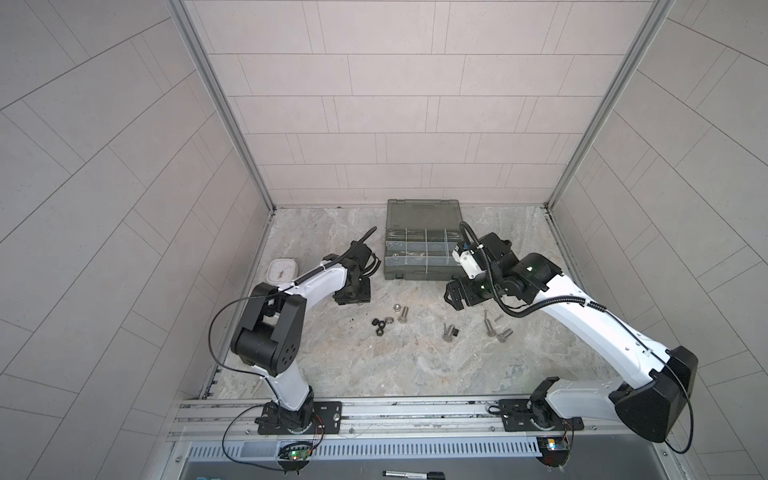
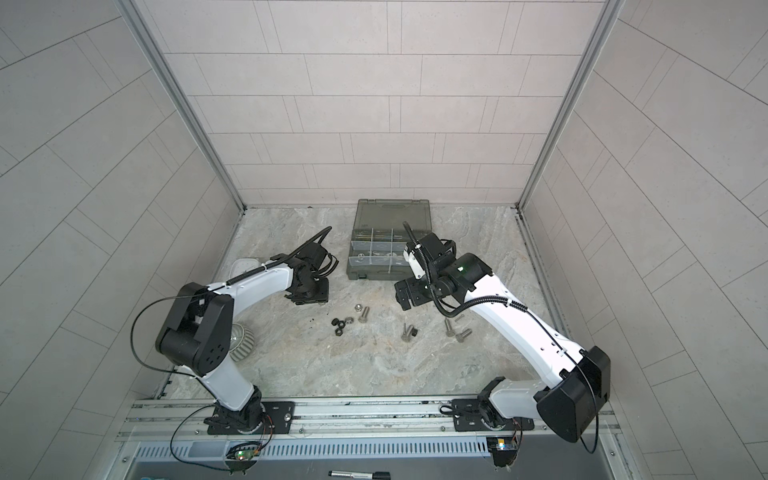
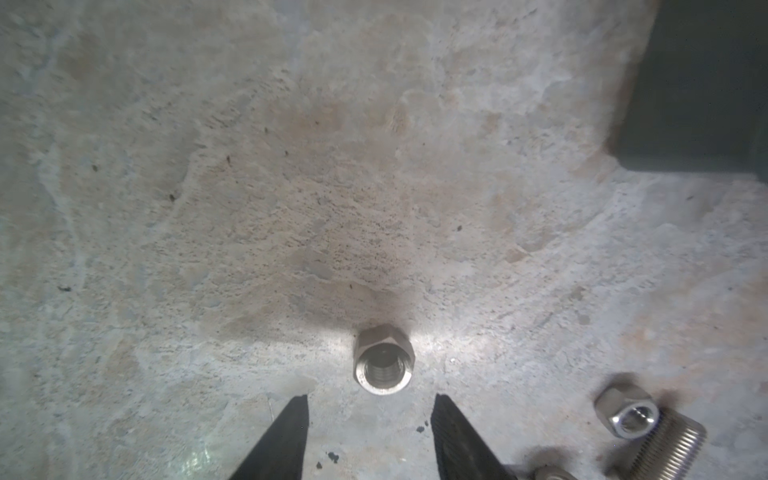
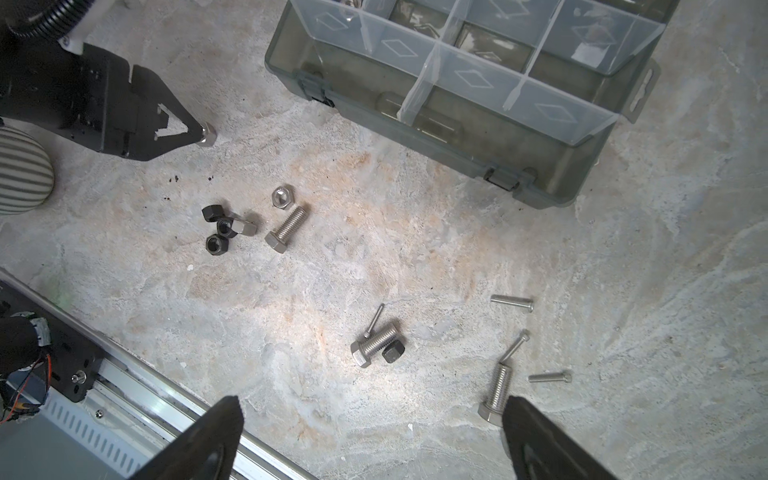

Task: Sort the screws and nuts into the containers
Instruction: 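Move the left gripper back over another silver hex nut while the right gripper withdraws, then lower and close the left gripper on the silver hex nut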

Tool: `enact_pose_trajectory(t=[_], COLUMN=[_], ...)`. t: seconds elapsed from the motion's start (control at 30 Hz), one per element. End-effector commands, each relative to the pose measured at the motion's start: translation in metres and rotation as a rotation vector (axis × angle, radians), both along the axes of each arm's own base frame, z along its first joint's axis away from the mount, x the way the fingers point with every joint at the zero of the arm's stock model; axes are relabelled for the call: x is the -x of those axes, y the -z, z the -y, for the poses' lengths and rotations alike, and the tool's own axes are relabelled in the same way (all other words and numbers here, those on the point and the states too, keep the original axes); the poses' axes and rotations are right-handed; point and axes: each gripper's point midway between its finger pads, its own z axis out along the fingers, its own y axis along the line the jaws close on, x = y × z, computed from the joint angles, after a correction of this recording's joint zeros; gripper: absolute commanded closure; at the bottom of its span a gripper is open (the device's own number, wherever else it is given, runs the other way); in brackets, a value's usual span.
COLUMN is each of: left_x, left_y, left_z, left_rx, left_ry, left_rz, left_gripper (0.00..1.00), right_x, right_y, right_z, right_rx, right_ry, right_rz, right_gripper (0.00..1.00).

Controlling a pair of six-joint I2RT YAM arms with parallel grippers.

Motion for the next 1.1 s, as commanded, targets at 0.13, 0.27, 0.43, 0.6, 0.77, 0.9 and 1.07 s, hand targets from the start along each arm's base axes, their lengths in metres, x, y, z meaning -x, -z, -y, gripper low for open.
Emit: enact_pose_trajectory(t=[0.13,0.27,0.43,0.6,0.77,0.9,1.07], left_x=[-0.01,-0.016,-0.018,-0.012,-0.005,-0.001,0.001], left_y=[0.01,0.014,0.019,0.02,0.018,0.016,0.015], left_z=[-0.003,-0.001,0.002,0.005,0.003,0.0,-0.001], left_rx=[-0.04,-0.043,-0.038,-0.024,-0.026,-0.039,-0.04], left_ry=[0.023,0.028,0.034,0.04,0.042,0.054,0.06], left_rz=[-0.006,-0.013,-0.03,-0.059,-0.077,-0.081,-0.08], left_gripper=[0.47,0.48,0.52,0.54,0.54,0.54,0.54], right_x=[0.002,0.0,-0.002,-0.004,-0.004,-0.005,-0.007], right_y=[-0.004,-0.002,0.001,0.001,0.005,0.006,0.006], right_z=[0.008,0.009,0.011,0.013,0.014,0.013,0.011], right_rx=[0.03,0.051,0.073,0.091,0.094,0.086,0.076], right_ry=[0.016,0.012,0.012,0.013,0.022,0.03,0.034], right_rz=[0.019,0.02,0.021,0.026,0.019,0.022,0.02], right_gripper=[0.01,0.01,0.01,0.01,0.01,0.01,0.01])
